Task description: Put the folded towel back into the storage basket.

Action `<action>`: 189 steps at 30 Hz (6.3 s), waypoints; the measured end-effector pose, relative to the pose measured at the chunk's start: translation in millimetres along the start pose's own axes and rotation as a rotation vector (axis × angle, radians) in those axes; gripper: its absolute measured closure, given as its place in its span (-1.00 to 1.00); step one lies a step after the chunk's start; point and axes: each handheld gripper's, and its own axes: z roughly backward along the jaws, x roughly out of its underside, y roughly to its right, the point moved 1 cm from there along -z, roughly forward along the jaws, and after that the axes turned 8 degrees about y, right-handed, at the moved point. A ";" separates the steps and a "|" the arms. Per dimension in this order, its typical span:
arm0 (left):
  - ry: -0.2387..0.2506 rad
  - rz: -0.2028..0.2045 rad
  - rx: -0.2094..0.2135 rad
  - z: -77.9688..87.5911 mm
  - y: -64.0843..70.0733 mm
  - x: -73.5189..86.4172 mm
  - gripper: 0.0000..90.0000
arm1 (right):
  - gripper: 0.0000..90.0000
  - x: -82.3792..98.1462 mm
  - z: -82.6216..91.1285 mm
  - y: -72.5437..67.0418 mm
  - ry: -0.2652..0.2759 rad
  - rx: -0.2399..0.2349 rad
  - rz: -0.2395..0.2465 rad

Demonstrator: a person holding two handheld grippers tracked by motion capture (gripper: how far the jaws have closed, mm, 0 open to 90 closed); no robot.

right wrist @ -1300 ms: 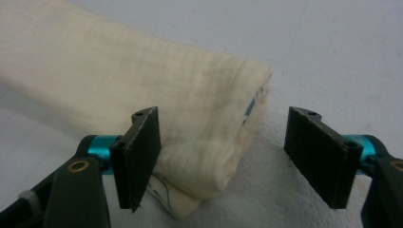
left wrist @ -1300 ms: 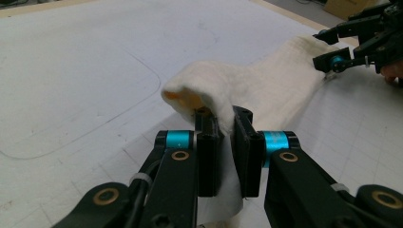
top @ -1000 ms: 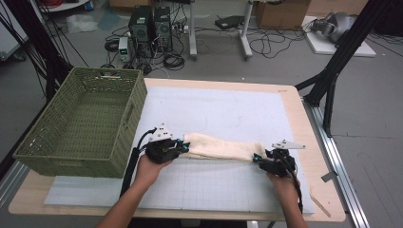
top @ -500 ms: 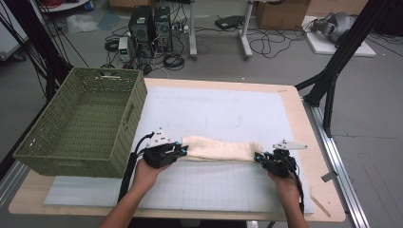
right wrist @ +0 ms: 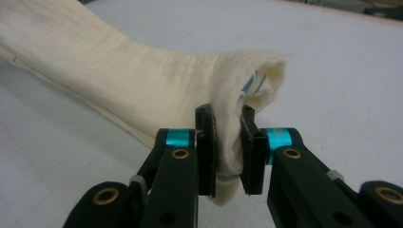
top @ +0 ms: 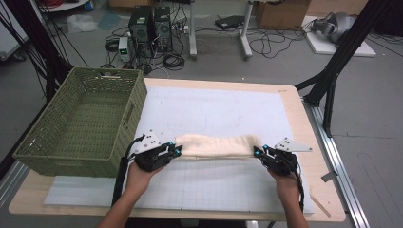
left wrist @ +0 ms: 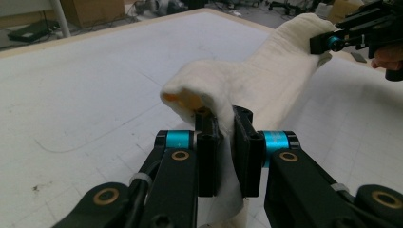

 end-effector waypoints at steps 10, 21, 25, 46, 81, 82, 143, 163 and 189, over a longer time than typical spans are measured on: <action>0.037 -0.022 -0.020 22.2 3.2 -5.1 0.80 | 0.80 -12.8 -3.6 -5.9 0.059 -0.039 0.035; 0.068 -0.052 -0.040 42.9 5.2 -15.0 0.81 | 0.80 -28.2 -12.8 -11.0 0.110 -0.086 0.058; 0.092 -0.056 -0.048 52.2 5.3 -20.7 0.81 | 0.81 -36.6 -16.4 -15.3 0.125 -0.105 0.069; 0.136 -0.100 -0.087 90.4 1.1 -39.5 0.81 | 0.81 -87.4 -56.6 -27.7 0.153 -0.140 0.102; 0.240 -0.086 -0.216 141.4 -19.2 -56.6 0.82 | 0.81 -177.5 -138.8 -61.9 0.171 -0.230 0.180; 0.244 -0.085 -0.219 143.2 -20.2 -57.2 0.82 | 0.81 -179.9 -141.3 -63.7 0.175 -0.232 0.185; 0.253 -0.013 -0.501 217.3 -67.8 -45.0 0.82 | 0.81 -270.6 -330.8 -187.0 0.135 -0.366 0.248; 0.182 0.067 -0.729 218.8 -77.2 -45.0 -0.52 | -0.12 -252.4 -395.9 -223.5 0.063 -0.242 0.205; 0.189 0.130 -0.513 198.0 -71.0 -46.0 -0.54 | -0.60 -227.1 -289.6 -146.5 0.040 -0.321 0.151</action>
